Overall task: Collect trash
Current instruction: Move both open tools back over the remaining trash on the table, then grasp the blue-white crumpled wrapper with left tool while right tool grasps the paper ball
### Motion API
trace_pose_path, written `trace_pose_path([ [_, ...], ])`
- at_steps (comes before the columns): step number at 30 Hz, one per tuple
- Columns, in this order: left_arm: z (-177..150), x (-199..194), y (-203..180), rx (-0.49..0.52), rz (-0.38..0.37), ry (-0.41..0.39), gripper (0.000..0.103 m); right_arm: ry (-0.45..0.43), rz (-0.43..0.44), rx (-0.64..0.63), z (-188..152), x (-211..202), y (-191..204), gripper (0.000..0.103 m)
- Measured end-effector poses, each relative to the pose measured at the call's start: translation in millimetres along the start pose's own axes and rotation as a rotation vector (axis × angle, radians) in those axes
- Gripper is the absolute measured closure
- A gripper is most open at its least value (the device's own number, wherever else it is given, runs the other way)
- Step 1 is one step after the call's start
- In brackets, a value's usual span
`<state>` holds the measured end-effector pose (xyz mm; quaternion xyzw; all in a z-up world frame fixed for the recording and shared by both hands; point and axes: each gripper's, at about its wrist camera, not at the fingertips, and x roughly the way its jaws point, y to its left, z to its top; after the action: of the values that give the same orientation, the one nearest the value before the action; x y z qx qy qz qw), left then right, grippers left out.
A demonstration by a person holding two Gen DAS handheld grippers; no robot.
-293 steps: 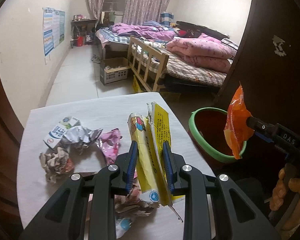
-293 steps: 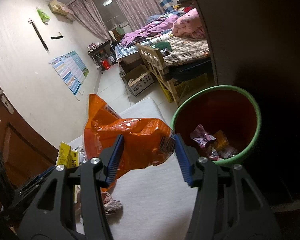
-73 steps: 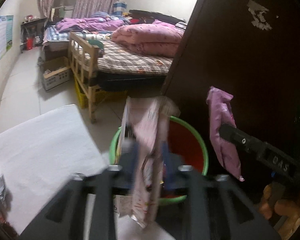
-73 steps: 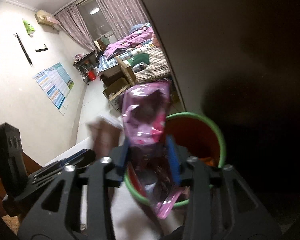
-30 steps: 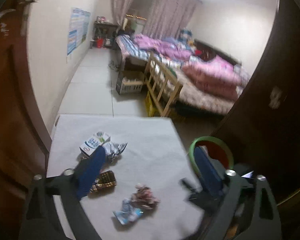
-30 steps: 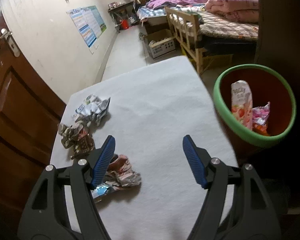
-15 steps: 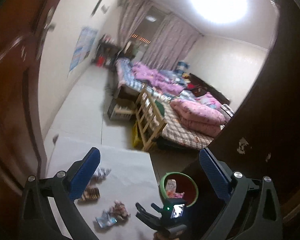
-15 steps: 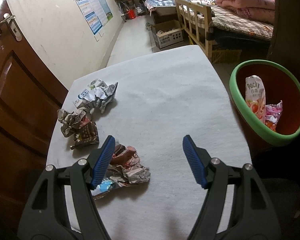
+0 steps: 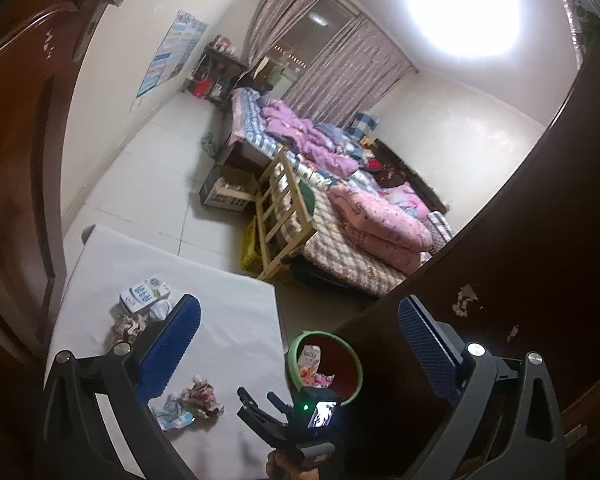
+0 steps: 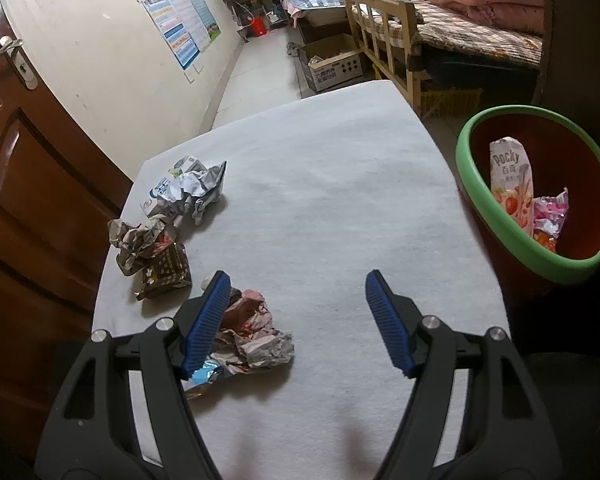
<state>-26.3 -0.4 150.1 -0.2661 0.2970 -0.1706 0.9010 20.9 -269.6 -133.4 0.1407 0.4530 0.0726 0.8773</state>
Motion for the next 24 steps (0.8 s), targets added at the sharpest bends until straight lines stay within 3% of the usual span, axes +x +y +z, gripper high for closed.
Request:
trace_pose_path([
  [4, -13, 8, 16, 0.040, 0.007, -0.052, 0.008, -0.005, -0.006, -0.008, 0, 0, 1, 0.035],
  [5, -16, 11, 22, 0.052, 0.036, -0.079, 0.008, -0.005, -0.002, -0.007, 1, 0, 1, 0.035],
  [8, -44, 36, 52, 0.180, 0.225, -0.156, 0.008, 0.014, 0.019, -0.018, 6, 5, 5, 0.030],
  [11, -69, 63, 84, 0.215, 0.349, -0.108, 0.008, 0.051, 0.046, -0.053, 10, 18, 17, 0.030],
  [15, -106, 98, 138, 0.148, 0.455, -0.016, 0.008, 0.114, 0.107, -0.084, 7, 40, 37, 0.030],
  [19, -138, 130, 167, 0.206, 0.479, 0.116, 0.012, 0.165, 0.106, -0.132, -4, 62, 49, 0.030],
  [21, -151, 140, 170, 0.241, 0.477, 0.163, 0.015, 0.182, 0.105, -0.147, -7, 69, 49, 0.038],
  [23, -163, 148, 168, 0.277, 0.456, 0.199, 0.020, 0.203, 0.103, -0.154, -9, 76, 45, 0.065],
  [24, -165, 151, 164, 0.291, 0.446, 0.211, 0.021, 0.215, 0.118, -0.146, -10, 79, 42, 0.069],
])
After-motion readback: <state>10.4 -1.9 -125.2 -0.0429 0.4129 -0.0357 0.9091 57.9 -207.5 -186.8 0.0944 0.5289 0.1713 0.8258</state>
